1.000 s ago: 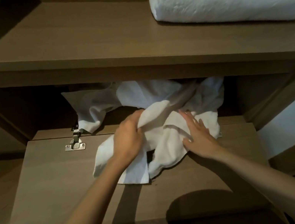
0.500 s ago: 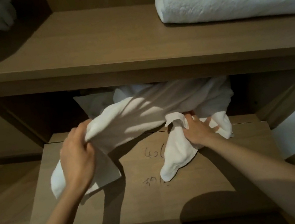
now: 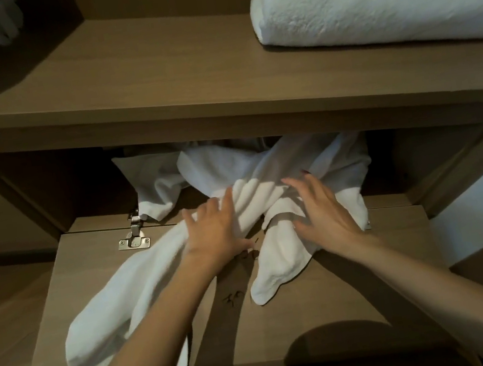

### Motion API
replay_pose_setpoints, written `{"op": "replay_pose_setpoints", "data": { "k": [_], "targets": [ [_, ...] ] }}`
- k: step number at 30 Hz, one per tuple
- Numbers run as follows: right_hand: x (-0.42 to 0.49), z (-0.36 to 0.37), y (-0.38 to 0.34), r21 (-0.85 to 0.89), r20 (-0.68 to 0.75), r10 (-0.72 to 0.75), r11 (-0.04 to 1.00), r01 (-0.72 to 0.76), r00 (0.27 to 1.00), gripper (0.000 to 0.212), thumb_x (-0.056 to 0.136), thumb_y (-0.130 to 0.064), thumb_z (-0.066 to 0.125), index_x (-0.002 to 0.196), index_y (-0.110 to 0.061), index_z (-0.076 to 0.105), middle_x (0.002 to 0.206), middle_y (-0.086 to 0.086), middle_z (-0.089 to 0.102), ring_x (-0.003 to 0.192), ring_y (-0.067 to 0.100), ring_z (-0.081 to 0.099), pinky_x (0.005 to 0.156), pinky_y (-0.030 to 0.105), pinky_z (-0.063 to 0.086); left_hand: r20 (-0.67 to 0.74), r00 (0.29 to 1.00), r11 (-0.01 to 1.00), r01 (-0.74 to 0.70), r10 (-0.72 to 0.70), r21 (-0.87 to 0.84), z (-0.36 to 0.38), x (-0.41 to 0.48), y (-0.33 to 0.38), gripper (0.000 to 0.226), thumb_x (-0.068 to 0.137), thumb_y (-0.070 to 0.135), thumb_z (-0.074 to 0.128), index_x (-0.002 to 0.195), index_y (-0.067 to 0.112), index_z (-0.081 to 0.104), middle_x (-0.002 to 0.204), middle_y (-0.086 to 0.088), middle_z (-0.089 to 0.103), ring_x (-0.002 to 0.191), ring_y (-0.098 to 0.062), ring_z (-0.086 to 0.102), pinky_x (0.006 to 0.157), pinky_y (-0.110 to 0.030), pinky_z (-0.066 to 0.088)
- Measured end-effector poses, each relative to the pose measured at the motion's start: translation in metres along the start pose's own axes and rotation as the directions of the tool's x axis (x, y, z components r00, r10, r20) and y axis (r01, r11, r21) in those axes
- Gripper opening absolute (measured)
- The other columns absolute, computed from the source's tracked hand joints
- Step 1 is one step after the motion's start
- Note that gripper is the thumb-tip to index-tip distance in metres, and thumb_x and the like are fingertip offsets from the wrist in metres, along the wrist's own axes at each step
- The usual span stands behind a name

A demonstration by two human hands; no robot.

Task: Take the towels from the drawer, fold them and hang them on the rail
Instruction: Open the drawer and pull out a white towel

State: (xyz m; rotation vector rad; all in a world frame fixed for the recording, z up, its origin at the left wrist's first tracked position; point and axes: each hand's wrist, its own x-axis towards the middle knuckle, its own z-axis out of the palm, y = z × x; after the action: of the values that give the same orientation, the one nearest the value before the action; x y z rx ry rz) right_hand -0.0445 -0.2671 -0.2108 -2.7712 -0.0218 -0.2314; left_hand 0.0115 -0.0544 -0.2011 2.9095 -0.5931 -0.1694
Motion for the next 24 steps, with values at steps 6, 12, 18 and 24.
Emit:
{"op": "replay_pose_setpoints", "data": {
  "k": [6,12,18,24],
  "targets": [
    [0.008,0.016,-0.013,0.053,0.105,0.071,0.996,-0.077,0.992,0.102,0.089,-0.034,0.066,0.142,-0.057,-0.018,0.16,-0.001,-0.018,0.148,0.036,0.001,0.109,0.056,0.035,-0.09,0.993,0.993,-0.088,0.081,-0.075,0.035,-0.01,0.007,0.079,0.089,0.015,0.056,0.15,0.034,0.011,0.112,-0.009,0.05,0.098,-0.031,0.056,0.079,-0.042,0.047],
    [0.031,0.034,0.002,0.107,0.129,0.28,0.95,-0.294,0.951,0.093,0.083,-0.015,0.069,0.148,-0.037,0.005,0.15,0.01,0.016,0.135,0.038,0.028,0.104,0.054,0.04,-0.413,0.903,0.962,-0.205,0.116,-0.179,-0.008,-0.035,0.008,0.069,0.076,0.0,0.054,0.135,0.031,0.034,0.099,-0.006,0.04,0.072,-0.028,0.049,0.054,-0.042,0.048],
    [0.056,0.024,0.018,0.12,0.048,0.338,0.932,-0.341,0.94,0.113,0.08,0.006,0.06,0.142,-0.059,-0.008,0.162,0.002,-0.01,0.119,0.033,0.049,0.08,0.041,0.054,-0.721,0.689,0.955,-0.157,-0.075,-0.25,-0.025,-0.05,-0.024,0.061,0.077,-0.009,0.056,0.129,0.02,0.045,0.104,-0.007,0.034,0.076,-0.014,0.038,0.057,-0.024,0.036],
    [0.057,0.026,0.024,-0.056,0.118,0.438,0.899,-0.435,0.891,0.027,0.087,-0.013,0.059,0.111,-0.001,0.058,0.111,0.023,0.061,0.102,0.042,0.059,0.076,0.038,0.047,-0.651,0.698,0.931,0.065,-0.299,-0.358,-0.031,-0.065,-0.062,0.067,0.075,-0.006,0.065,0.135,0.02,0.05,0.125,-0.02,0.035,0.11,-0.028,0.038,0.082,-0.032,0.04]
  ]
}}
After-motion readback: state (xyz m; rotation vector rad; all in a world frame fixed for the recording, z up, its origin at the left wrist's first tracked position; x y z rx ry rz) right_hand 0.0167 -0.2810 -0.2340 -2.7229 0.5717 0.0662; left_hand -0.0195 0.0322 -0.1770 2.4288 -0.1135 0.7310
